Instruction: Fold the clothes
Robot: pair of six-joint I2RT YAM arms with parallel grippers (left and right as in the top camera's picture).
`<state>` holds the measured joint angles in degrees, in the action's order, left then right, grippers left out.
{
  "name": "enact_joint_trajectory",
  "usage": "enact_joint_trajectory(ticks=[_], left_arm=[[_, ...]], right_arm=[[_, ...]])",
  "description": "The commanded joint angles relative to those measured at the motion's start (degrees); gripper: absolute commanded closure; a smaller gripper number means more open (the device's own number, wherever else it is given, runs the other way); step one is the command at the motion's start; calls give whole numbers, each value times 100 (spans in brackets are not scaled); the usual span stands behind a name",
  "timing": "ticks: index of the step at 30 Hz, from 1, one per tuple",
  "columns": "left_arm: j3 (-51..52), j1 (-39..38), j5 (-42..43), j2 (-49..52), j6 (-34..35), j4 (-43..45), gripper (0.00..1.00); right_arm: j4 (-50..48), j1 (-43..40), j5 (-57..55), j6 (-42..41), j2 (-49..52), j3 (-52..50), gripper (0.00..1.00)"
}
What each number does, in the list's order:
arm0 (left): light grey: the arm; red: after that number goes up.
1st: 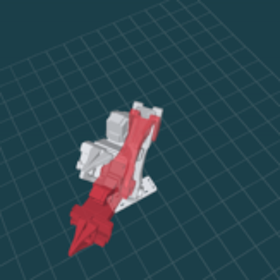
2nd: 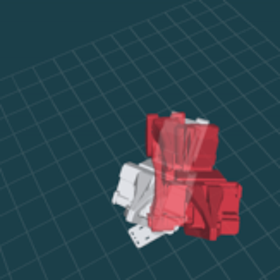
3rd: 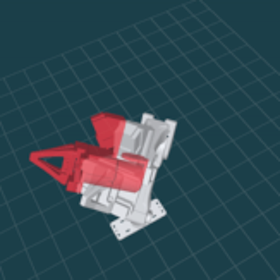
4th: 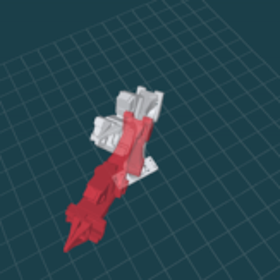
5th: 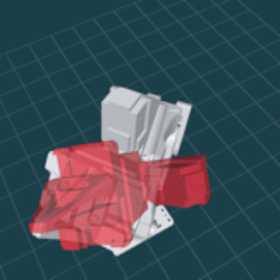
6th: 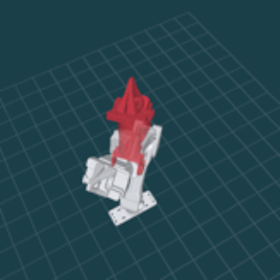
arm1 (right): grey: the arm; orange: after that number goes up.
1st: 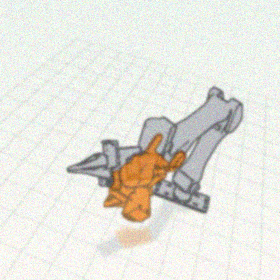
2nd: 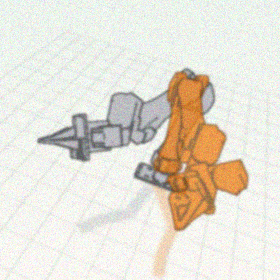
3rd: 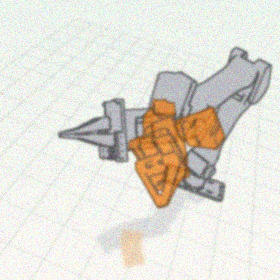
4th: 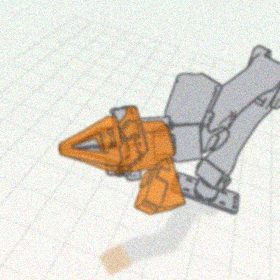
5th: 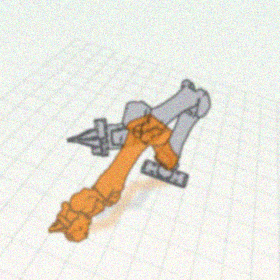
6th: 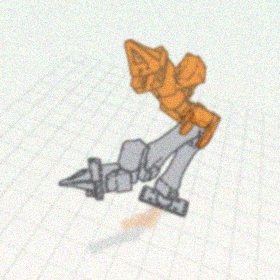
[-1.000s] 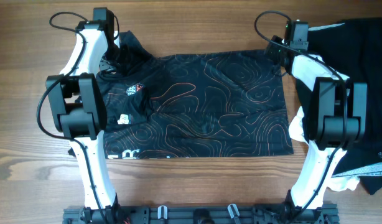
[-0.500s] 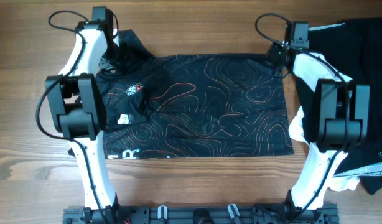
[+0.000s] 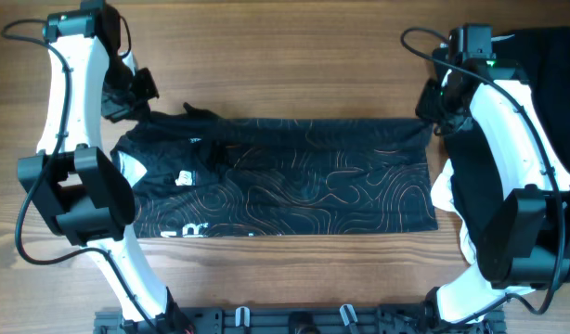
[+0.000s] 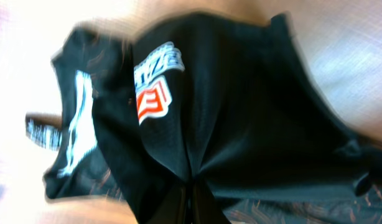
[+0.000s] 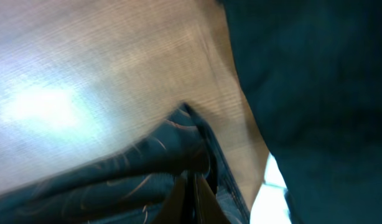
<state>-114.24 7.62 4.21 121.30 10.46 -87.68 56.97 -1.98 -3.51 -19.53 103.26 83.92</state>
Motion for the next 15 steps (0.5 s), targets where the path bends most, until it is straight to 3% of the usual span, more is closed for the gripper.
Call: enact_joint_trajectory(ticks=[1, 7, 15], left_arm=[[87, 55, -363, 9, 166, -328, 96], [857, 48, -411, 9, 201, -839, 96], [2780, 48, -479, -35, 367, -435, 96]], right_arm=[[535, -4, -164, 157, -50, 33, 96], [1506, -15, -160, 302, -50, -146, 96], [1591, -15, -131, 293, -50, -951, 96]])
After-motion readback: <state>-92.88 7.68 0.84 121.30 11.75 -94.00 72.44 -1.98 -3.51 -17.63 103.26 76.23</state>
